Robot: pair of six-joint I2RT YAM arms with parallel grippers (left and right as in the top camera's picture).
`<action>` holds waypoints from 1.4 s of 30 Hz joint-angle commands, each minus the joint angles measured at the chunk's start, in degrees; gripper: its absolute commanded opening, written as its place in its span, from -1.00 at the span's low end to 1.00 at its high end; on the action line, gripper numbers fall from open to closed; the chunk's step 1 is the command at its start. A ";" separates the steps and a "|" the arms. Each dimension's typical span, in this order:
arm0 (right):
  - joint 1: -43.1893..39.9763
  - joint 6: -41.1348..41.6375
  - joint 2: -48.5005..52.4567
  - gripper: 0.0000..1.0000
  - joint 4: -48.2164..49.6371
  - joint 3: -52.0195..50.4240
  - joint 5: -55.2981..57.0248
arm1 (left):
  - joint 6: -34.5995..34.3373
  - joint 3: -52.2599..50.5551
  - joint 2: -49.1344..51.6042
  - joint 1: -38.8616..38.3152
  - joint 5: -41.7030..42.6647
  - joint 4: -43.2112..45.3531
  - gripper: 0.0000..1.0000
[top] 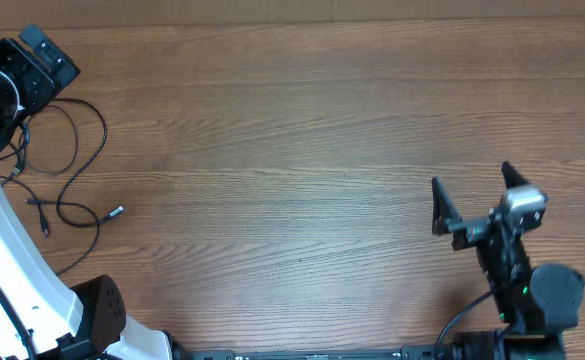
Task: Untangle cables
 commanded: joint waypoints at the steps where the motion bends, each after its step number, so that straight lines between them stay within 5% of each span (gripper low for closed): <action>1: -0.22 -0.33 -6.12 1.00 0.66 -4.31 -0.31 | -0.57 0.04 -0.17 -0.17 0.09 -0.04 0.99; 18: -0.07 -0.28 -16.37 1.00 1.07 -19.74 -6.93 | -0.55 0.04 -0.17 -0.17 0.09 -0.07 0.99; 42: -0.07 4.00 -16.35 1.00 4.07 -20.92 -9.31 | -0.55 0.04 -0.09 -0.09 0.09 -0.07 0.99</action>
